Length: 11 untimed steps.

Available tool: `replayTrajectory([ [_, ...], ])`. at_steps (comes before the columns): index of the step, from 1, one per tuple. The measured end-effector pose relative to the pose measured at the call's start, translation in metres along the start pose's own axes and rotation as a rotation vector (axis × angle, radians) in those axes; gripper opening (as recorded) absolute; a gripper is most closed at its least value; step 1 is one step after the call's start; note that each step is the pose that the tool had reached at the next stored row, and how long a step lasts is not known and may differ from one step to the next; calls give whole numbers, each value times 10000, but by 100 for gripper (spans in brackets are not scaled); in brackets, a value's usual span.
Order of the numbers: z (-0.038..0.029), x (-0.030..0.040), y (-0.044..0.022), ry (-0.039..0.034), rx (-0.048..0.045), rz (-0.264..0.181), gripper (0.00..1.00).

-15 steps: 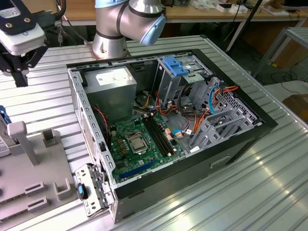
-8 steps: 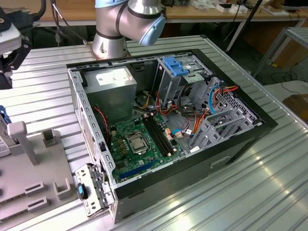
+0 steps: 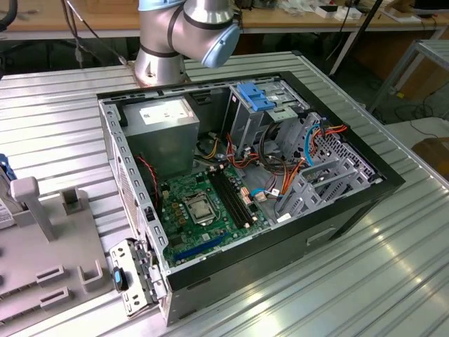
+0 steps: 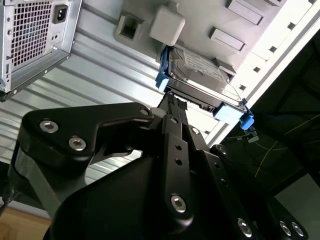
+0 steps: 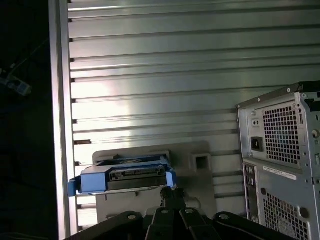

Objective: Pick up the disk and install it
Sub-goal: 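Reach for the disk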

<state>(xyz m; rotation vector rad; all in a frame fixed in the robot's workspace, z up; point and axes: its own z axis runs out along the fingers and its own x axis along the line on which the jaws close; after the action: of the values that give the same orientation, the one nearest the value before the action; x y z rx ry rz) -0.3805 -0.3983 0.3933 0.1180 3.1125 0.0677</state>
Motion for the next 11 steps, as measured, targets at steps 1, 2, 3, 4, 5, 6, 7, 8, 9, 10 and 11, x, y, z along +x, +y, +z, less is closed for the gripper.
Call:
replayTrajectory([
  [1, -2, 45, -3, 1, 1, -1, 11],
  [2, -2, 74, -5, 0, 0, 0, 11],
  [3, -3, 103, -8, 0, 0, -1, 11],
  [4, -4, 135, -10, 0, 0, -1, 11],
  [5, -5, 163, -12, 0, 0, 0, 11],
  [6, -6, 203, -15, 1, 1, 0, 11],
  [7, -7, 237, -17, 1, 1, 0, 11],
  [8, -8, 289, -21, 0, 0, 0, 11],
  [9, -9, 326, -24, 0, 0, 0, 11],
  [10, -10, 357, -27, 0, 0, -1, 11],
  [11, -11, 389, -29, 0, 0, -1, 11],
])
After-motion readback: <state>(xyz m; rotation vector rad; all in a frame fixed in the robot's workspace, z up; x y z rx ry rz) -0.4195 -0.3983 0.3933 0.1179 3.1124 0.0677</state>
